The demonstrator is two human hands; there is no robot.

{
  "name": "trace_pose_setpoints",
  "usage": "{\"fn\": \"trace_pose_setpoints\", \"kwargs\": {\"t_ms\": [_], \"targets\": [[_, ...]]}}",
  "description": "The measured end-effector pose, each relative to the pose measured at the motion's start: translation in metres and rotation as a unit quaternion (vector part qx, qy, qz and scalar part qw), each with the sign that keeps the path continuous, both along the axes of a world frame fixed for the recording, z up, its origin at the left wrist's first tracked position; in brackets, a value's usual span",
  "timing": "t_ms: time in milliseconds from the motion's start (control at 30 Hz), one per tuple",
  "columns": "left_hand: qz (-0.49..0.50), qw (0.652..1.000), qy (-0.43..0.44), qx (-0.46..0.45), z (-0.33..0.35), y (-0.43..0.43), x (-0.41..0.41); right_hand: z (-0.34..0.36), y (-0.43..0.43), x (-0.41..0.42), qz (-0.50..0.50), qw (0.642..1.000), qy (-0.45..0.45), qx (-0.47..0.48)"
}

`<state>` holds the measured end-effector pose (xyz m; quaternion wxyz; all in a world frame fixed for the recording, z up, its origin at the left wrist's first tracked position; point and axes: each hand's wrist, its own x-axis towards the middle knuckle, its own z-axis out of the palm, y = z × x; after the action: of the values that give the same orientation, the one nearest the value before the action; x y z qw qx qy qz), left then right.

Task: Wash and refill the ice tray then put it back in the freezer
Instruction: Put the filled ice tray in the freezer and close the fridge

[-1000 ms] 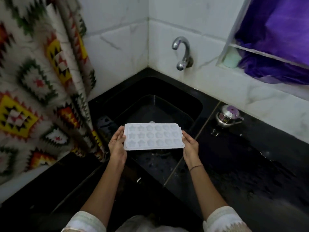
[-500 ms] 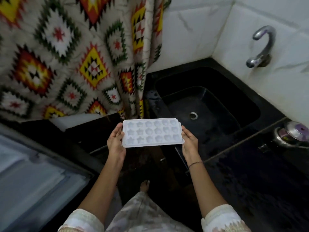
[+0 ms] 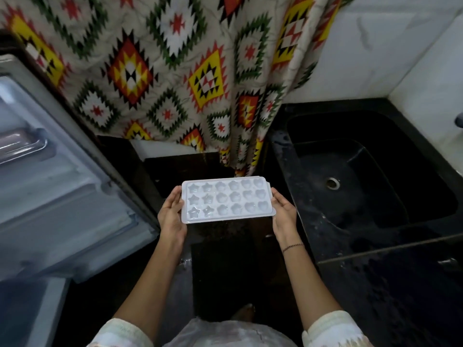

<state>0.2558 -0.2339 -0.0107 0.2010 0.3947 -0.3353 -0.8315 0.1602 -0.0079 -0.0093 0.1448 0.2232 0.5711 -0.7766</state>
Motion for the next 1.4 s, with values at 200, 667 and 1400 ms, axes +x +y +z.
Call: {"fn": "trace_pose_setpoints", "kwargs": {"t_ms": [200,667,1400], "targets": [[0.069,0.997,0.010,0.019,-0.004,-0.038,0.043,0.005,-0.050,0.020,0.062,0.998,0.001,0.009],[0.204,0.978,0.037,0.030,-0.014,-0.113,0.175,-0.003,-0.158,0.102,0.206,0.978,-0.012,-0.024],[0.548,0.836,0.046,-0.003,0.022,-0.181,0.366,0.012,-0.394,0.219,0.512,0.857,-0.022,-0.058]]}}
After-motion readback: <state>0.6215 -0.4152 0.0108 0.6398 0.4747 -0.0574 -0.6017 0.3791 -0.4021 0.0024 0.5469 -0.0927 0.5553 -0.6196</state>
